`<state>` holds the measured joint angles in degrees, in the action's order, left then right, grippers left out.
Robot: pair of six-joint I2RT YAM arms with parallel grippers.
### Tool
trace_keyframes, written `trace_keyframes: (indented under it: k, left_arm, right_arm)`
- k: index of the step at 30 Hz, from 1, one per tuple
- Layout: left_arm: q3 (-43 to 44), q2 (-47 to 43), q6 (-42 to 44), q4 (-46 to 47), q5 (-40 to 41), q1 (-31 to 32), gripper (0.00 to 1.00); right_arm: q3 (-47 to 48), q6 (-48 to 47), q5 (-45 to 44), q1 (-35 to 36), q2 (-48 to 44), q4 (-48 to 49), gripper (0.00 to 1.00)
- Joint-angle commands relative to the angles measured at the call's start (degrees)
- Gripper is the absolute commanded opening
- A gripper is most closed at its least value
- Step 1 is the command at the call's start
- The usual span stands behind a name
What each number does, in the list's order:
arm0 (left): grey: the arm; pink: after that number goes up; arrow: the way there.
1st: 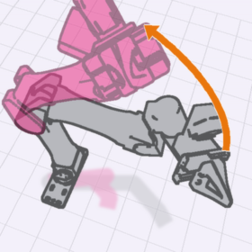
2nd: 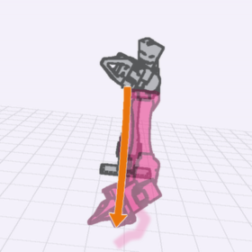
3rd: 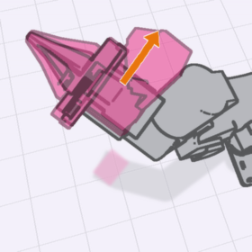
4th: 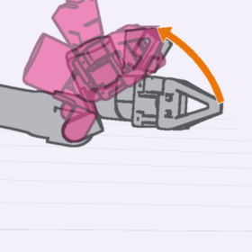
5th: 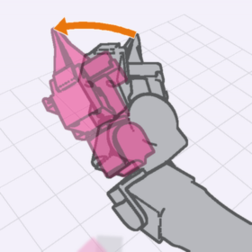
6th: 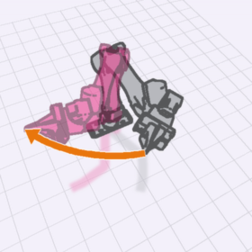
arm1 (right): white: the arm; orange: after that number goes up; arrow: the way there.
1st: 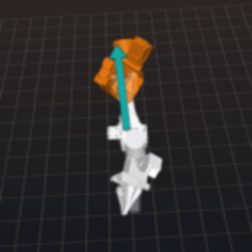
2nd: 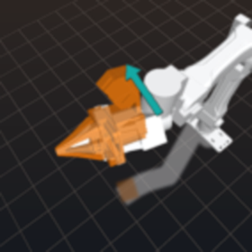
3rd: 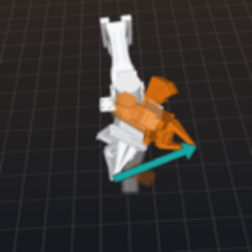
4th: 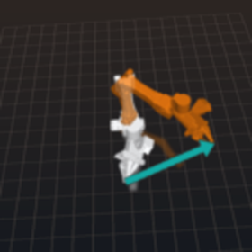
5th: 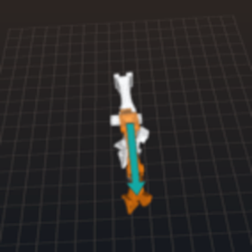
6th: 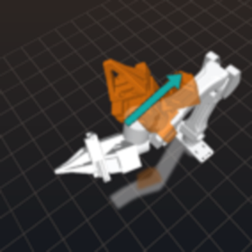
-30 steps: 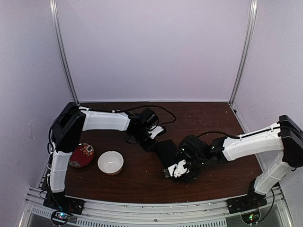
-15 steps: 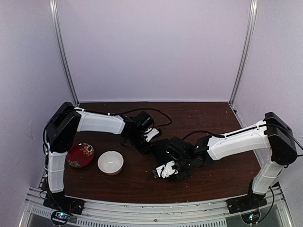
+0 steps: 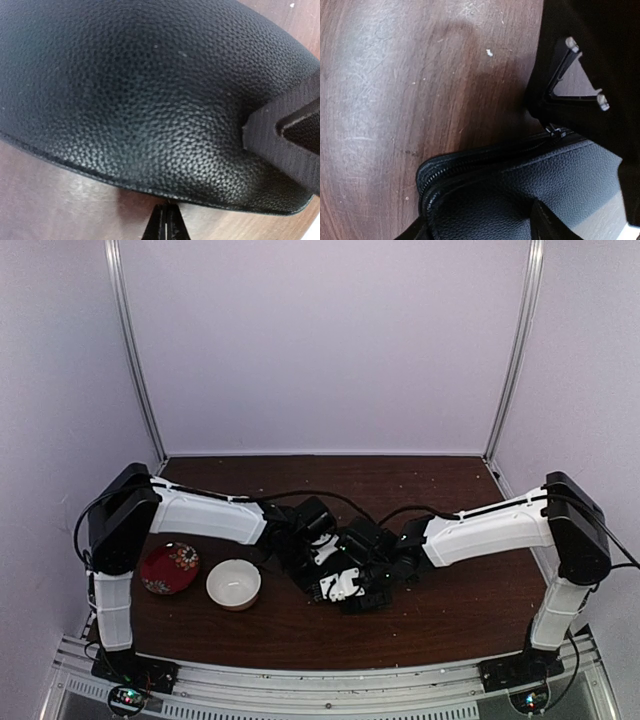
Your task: Sort the hair-cutting tools
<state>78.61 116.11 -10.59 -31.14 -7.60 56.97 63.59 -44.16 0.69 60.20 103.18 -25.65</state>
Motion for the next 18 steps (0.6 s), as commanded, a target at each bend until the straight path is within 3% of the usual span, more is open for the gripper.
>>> trace_keyframes:
  k: [1, 5, 6, 7, 12, 18]
  left_arm:
    - [2.3, -0.2, -2.2, -2.0, -7.6, 1.5, 0.00]
    - [4.7, 1.5, -1.1, -4.1, -3.3, 0.7, 0.00]
    - [5.1, 1.9, -0.9, -4.4, -2.6, 0.4, 0.00]
    - [5.3, 2.2, -0.7, -4.5, -2.0, 0.0, 0.00]
    - [5.2, 2.7, 0.8, -3.4, 0.8, -2.5, 0.00]
    - [9.6, 5.9, 2.6, -5.8, 7.5, -7.1, 0.00]
  right_arm:
    - [-0.7, 6.7, 1.8, -3.3, 2.2, -7.3, 0.59]
    - [-1.7, 5.3, 4.5, -3.2, -2.0, -10.2, 0.71]
    - [-2.5, 4.9, 4.9, -3.2, -4.7, -10.4, 0.93]
    - [-3.2, 4.6, 5.3, -3.2, -6.7, -10.6, 0.99]
    - [-5.9, 3.2, 7.2, -3.2, -15.3, -12.0, 1.00]
    - [-12.2, -1.3, 1.7, -3.3, -17.2, -4.9, 1.00]
